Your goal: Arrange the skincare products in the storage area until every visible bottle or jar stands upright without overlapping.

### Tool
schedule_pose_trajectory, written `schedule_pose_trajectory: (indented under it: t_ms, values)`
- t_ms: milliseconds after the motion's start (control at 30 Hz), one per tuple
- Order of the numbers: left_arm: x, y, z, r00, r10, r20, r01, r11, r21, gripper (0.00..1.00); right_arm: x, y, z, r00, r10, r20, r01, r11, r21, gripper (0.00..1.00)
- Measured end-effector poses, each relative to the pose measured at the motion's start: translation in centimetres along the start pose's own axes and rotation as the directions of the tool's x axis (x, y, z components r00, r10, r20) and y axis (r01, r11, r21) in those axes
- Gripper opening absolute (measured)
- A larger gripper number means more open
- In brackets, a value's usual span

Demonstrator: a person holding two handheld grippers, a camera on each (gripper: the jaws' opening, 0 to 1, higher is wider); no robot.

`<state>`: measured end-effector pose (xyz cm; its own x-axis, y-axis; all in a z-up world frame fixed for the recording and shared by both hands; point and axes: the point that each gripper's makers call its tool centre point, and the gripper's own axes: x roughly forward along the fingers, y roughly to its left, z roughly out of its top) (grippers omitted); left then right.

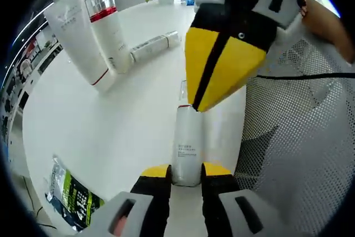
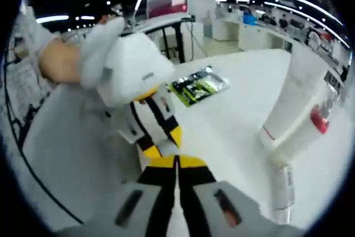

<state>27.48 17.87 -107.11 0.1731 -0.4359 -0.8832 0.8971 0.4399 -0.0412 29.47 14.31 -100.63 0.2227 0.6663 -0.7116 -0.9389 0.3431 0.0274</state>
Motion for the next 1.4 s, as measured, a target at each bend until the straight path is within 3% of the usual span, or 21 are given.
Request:
schedule_pose_trajectory:
  t_ms: [100,167,333,400,467,533,667,733,800,867,900,933,967,1400]
  values:
    - [0.0,-0.1,0.0,1.0,0.006,-0.009,-0.006,1.0,0.016,0.2,-0.2,-1.6,0.1,0.997,-0.071,0.021,0.071,0.997,-0.014,0.01]
    - [0.0,0.0,0.0,1.0,0.002,-0.009,-0.001,1.0,0.015,0.2,-0.1,-2.1,-0.5,0.996,-0.085,-0.009,0.085,0.996,-0.018,0.02]
    - [0.0,0.0,-0.1,1.0,-0.002,-0.012,0.002,1.0,0.029,0.2,0.5,-1.4,-2.5,0.994,-0.033,-0.108,0.033,0.999,-0.003,0.17]
    - [0.0,0.0,-0.2,1.0,-0.003,-0.015,0.003,1.0,0.029,0.2,0.7,-1.3,-3.2,0.989,-0.033,-0.145,0.029,0.999,-0.031,0.18]
    - [0.0,0.1,-0.3,1.0,-0.002,-0.022,0.003,1.0,0.03,0.2,0.7,-1.6,-4.4,0.978,-0.051,-0.204,0.042,0.998,-0.046,0.19]
    - [-0.1,0.3,-0.5,1.0,0.0,-0.029,0.001,1.0,0.031,0.2,0.6,-2.0,-4.9,0.973,-0.063,-0.221,0.054,0.998,-0.045,0.22]
    - [-0.3,0.5,-0.9,0.999,0.005,-0.045,-0.003,1.0,0.027,0.2,0.6,-1.9,-6.6,0.956,-0.036,-0.291,0.042,0.999,0.014,0.24]
    - [-0.3,0.6,-0.9,0.999,0.007,-0.049,-0.006,1.0,0.029,0.2,0.8,-1.5,-7.9,0.937,-0.017,-0.349,0.024,1.0,0.014,0.25]
    - [-0.3,0.5,-0.9,0.999,0.011,-0.051,-0.009,0.999,0.037,0.2,1.0,-1.6,-8.8,0.916,-0.044,-0.398,0.033,0.999,-0.034,0.24]
    - [-0.3,0.4,-0.8,0.998,0.021,-0.055,-0.017,0.998,0.068,0.2,1.6,-1.5,-6.9,0.952,-0.05,-0.303,0.039,0.998,-0.044,0.16]
    - [-0.3,0.4,-0.8,0.998,0.024,-0.056,-0.019,0.997,0.077,0.2,1.7,-1.6,-6.6,0.956,-0.052,-0.29,0.038,0.998,-0.055,0.16]
    - [-0.3,0.4,-0.8,0.998,0.024,-0.057,-0.02,0.997,0.069,0.2,1.6,-1.5,-7.2,0.939,-0.056,-0.341,0.035,0.997,-0.067,0.15]
    - [-0.3,0.5,-0.9,0.998,0.024,-0.059,-0.019,0.997,0.071,0.2,1.6,-1.3,-7.4,0.935,-0.055,-0.351,0.034,0.997,-0.068,0.14]
    - [-0.3,0.5,-0.9,0.997,0.02,-0.081,-0.02,1.0,0.007,0.22,1.5,-1.4,-7.6,0.923,-0.08,-0.375,0.049,0.995,-0.091,0.1]
